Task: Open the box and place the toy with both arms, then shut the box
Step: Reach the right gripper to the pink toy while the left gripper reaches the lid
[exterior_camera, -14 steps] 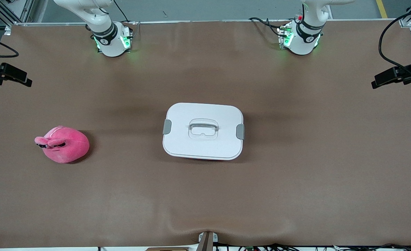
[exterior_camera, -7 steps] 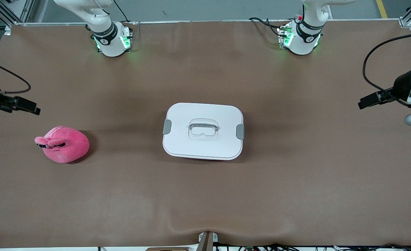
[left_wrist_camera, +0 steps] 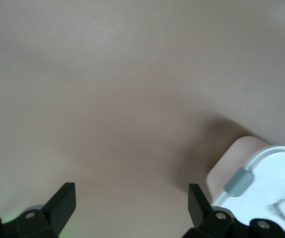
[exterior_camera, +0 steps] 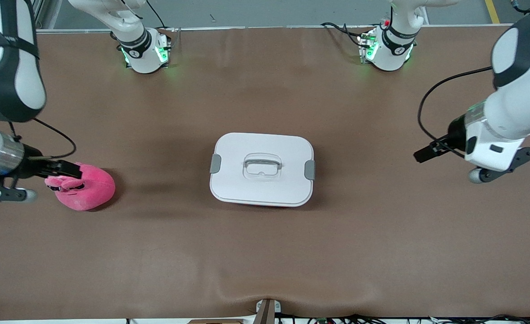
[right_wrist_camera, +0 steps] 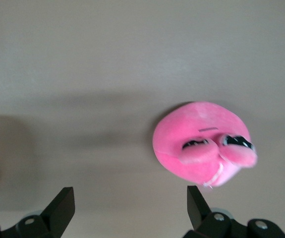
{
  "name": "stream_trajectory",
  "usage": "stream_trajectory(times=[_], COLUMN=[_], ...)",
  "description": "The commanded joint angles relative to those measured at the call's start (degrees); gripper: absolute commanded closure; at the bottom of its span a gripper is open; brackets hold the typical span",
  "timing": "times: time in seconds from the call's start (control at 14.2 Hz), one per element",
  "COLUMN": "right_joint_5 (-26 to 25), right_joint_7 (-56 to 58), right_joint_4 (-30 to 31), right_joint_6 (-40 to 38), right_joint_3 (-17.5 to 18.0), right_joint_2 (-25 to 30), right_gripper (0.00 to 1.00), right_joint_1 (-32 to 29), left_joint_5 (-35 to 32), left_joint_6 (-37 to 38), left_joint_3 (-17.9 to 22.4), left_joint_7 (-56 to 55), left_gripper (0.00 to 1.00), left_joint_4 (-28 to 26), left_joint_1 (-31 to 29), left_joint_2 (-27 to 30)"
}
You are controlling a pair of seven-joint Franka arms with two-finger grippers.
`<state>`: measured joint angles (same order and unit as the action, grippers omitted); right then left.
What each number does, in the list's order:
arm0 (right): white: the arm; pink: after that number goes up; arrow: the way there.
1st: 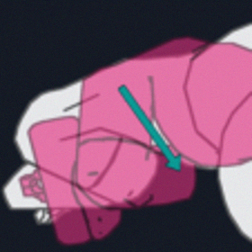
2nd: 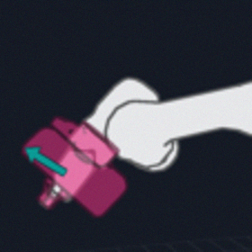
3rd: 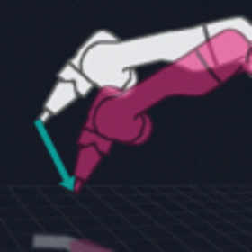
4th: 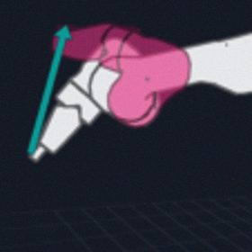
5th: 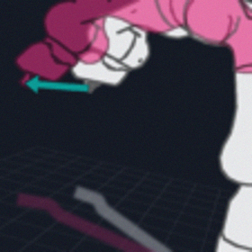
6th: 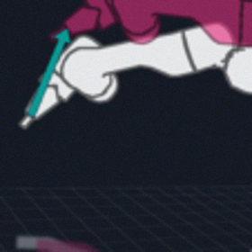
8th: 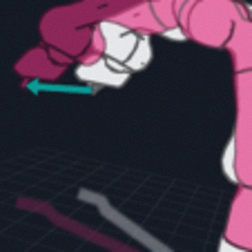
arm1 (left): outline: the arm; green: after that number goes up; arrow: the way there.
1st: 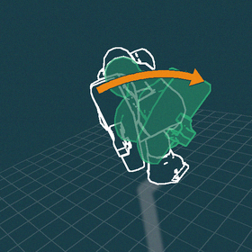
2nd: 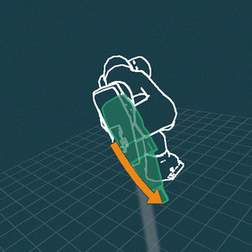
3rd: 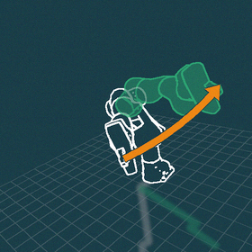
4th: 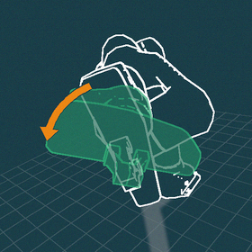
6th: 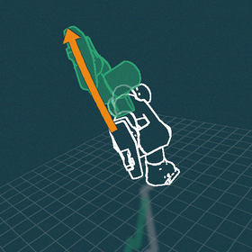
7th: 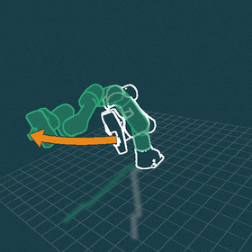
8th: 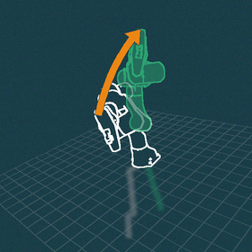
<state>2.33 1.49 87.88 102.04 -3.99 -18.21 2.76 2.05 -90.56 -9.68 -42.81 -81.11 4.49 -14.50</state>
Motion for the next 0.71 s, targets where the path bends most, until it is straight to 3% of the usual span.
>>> stream_trajectory(times=[0.0, 0.21, 0.35, 0.64], right_joint_5=[-0.4, -0.6, -0.6, -1.0], right_joint_7=[10.7, 24.5, 29.4, 50.3], right_joint_4=[-1.1, -0.3, 1.1, 2.3], right_joint_6=[0.1, -0.1, 0.0, -0.1], right_joint_3=[0.0, -0.1, 0.0, -0.2], right_joint_2=[-1.3, -1.4, -1.2, -0.1], right_gripper=[0.0, 0.0, 0.0, 0.0], right_joint_1=[-0.2, 0.8, 0.7, -0.7], left_joint_5=[2.1, 5.2, 5.2, 5.2], left_joint_6=[-1.3, -3.5, -4.7, -6.9], left_joint_3=[0.0, 0.1, 0.1, 0.0], left_joint_7=[-10.5, -21.1, -27.1, -39.3], left_gripper=[0.0, 0.0, 0.0, 0.0], left_joint_4=[1.6, 1.6, 1.6, 2.3], left_joint_1=[3.4, 6.7, 8.9, 13.2], left_joint_2=[-1.6, -2.7, -3.2, -4.8])
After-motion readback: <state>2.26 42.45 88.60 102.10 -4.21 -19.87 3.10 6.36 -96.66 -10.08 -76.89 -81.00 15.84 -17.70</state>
